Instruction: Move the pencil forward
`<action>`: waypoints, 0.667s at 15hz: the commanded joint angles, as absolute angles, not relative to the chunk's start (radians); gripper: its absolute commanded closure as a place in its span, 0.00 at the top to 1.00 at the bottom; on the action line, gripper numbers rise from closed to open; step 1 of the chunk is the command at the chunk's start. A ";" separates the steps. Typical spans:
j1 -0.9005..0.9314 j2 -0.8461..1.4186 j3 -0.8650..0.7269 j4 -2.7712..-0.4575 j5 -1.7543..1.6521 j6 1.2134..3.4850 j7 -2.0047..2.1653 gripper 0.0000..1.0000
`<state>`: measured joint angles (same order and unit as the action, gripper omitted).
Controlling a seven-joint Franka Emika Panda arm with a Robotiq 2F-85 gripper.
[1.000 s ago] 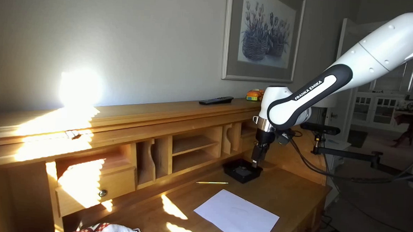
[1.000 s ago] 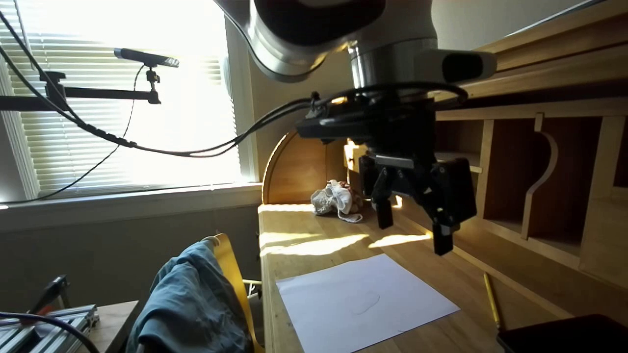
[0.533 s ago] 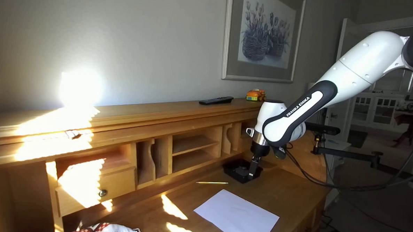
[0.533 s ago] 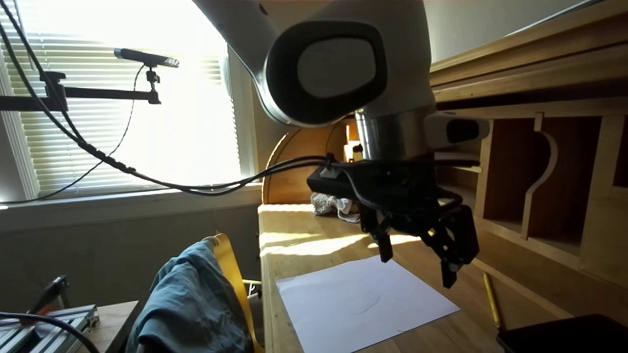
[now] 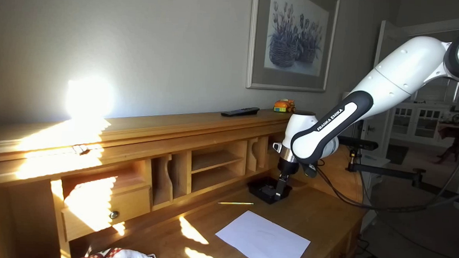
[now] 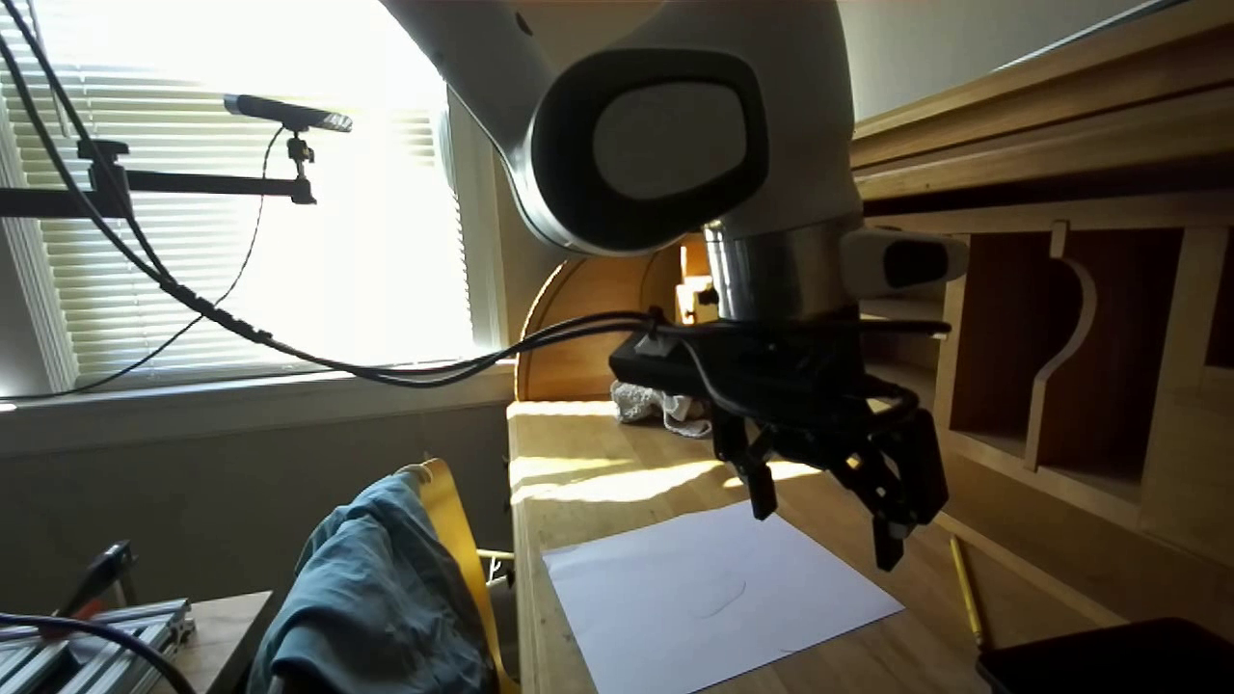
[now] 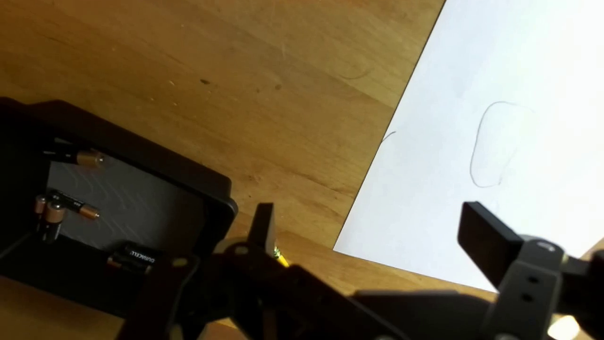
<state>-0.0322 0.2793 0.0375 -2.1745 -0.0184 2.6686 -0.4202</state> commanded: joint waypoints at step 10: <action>-0.185 0.577 0.242 -1.940 0.016 2.937 -0.510 1.00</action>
